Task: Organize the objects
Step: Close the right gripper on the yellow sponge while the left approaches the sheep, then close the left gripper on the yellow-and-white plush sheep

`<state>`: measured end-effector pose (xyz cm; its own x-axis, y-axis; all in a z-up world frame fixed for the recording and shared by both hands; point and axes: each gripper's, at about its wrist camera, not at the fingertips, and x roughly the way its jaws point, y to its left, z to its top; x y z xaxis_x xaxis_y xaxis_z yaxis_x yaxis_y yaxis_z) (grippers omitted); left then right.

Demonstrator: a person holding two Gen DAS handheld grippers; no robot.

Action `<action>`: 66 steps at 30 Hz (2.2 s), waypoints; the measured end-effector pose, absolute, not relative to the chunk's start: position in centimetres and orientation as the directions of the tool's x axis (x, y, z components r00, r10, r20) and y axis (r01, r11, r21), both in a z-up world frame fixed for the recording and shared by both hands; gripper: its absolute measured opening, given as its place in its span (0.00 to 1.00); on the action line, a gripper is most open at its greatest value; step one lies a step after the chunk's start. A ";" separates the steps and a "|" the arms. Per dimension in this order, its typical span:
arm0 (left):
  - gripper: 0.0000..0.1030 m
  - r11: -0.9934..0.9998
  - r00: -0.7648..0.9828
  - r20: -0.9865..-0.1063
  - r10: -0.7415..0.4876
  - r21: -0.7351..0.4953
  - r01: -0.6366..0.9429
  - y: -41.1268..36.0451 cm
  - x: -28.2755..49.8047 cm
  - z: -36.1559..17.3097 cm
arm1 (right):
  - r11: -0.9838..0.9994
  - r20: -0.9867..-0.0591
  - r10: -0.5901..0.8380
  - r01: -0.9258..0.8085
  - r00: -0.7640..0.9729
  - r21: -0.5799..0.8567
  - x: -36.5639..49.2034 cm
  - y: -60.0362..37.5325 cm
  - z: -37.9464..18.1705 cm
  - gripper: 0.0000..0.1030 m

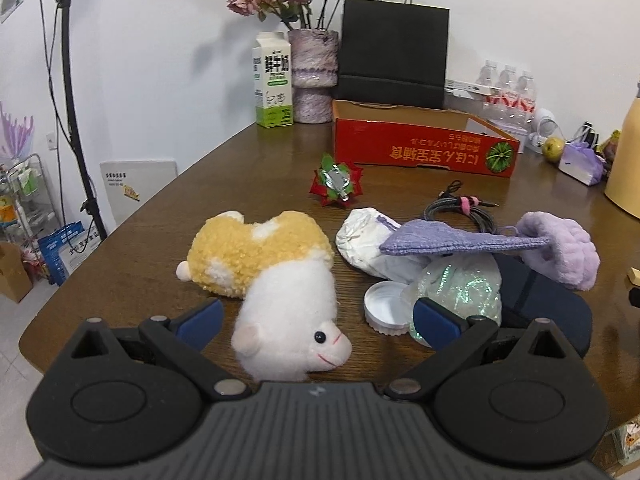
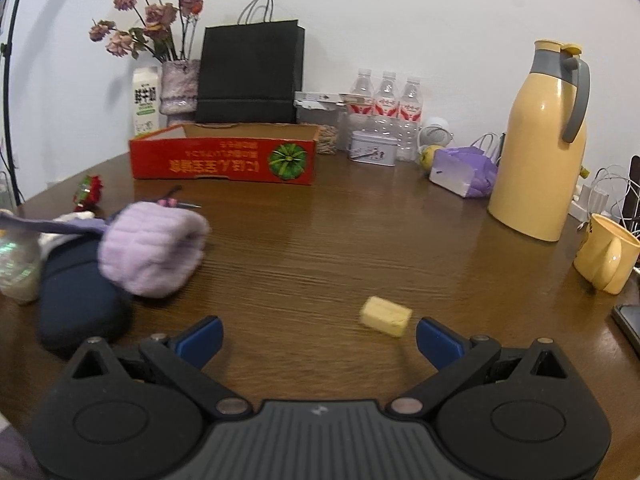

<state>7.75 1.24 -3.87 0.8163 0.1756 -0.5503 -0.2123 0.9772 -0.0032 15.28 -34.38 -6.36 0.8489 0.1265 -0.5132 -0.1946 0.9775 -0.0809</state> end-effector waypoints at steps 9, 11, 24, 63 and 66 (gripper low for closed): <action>1.00 0.962 0.781 -0.578 0.237 0.026 -0.273 1.2 9.0 -4.4 | 0.978 -0.570 0.190 -0.202 0.800 0.042 19.4 -38.3 -7.0 0.61; 1.00 0.960 0.776 -0.581 0.244 0.031 -0.278 1.2 9.2 -4.5 | 0.978 -0.570 0.186 -0.205 0.800 0.032 19.6 -38.3 -7.1 0.41; 1.00 0.956 0.758 -0.603 0.249 0.026 -0.293 2.1 10.1 -5.0 | 0.959 -0.506 0.269 -0.276 0.820 0.062 18.3 -36.1 -6.7 0.33; 0.50 0.973 0.830 -0.518 0.207 0.026 -0.227 4.6 8.4 -5.2 | 0.960 -0.444 0.257 -0.280 0.858 0.016 12.7 -29.4 -3.0 0.33; 0.50 0.975 0.848 -0.487 0.209 0.035 -0.220 4.5 7.7 -4.5 | 0.961 -0.434 0.260 -0.275 0.863 0.028 12.3 -29.4 -2.8 0.33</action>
